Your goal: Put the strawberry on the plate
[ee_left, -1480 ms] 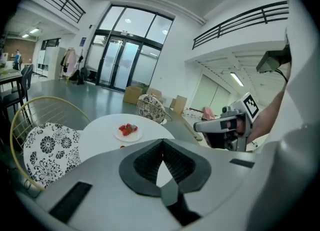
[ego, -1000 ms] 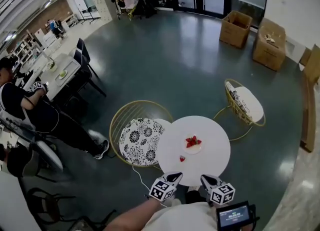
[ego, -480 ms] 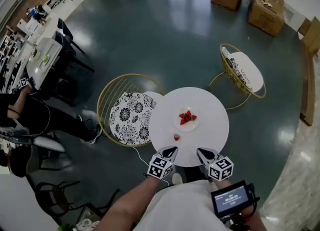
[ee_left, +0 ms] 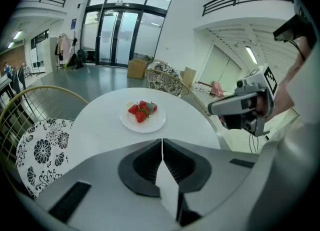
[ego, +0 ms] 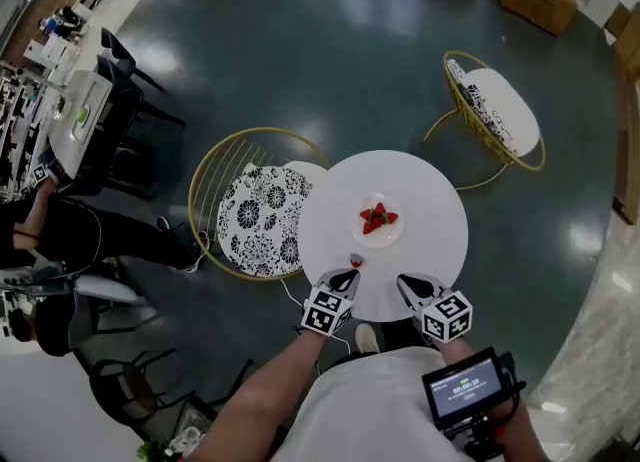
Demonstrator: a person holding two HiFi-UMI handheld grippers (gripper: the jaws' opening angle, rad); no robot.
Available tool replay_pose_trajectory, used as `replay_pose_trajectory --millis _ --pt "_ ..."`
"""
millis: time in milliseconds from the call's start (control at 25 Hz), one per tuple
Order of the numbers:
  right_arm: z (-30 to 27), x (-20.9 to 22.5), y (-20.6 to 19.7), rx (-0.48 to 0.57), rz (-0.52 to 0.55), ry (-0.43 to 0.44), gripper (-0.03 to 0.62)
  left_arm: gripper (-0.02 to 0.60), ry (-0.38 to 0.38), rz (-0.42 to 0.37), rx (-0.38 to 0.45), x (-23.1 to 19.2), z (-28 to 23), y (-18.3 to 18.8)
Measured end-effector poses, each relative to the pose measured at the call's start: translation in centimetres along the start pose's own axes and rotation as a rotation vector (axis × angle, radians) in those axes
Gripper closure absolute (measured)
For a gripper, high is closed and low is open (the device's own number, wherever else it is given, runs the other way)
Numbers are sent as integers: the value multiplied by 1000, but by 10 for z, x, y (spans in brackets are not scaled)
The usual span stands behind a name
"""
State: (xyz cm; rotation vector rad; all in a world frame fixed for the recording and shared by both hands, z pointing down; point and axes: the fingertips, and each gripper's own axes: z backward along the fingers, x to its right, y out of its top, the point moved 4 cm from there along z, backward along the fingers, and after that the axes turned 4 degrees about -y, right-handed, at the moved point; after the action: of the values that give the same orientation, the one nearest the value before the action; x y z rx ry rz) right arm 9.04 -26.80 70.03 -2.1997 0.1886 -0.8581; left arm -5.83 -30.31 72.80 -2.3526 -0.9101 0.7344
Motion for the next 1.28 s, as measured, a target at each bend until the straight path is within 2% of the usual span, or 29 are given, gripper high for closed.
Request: replay_pose_trajectory --millis 200,360,400,440,640,880,1040,1280 --pt "-5 5 -7 -19 -7 1 586 572 -5 -36 -71 -7 -13 -11" --pt "-7 6 -2 -14 -11 5 586 570 11 -115 -123 -12 -19 -9" --pt "-8 5 -2 -13 -14 6 586 519 15 -133 -135 -14 -21 -10" --pt "-8 6 -2 -12 -16 8 588 503 20 -150 -148 -16 -23 -11" --pt "-7 5 -9 -17 -19 8 588 483 43 -185 -196 -24 -29 -17" --pt "-3 9 -18 -12 -32 -10 586 411 90 -131 -212 -32 -40 -25" --pt "-4 9 -21 -7 -36 -14 586 402 122 -61 -228 -43 -45 -35" --pt "-2 12 -24 -12 -46 -25 586 403 125 13 -217 -45 -49 -35"
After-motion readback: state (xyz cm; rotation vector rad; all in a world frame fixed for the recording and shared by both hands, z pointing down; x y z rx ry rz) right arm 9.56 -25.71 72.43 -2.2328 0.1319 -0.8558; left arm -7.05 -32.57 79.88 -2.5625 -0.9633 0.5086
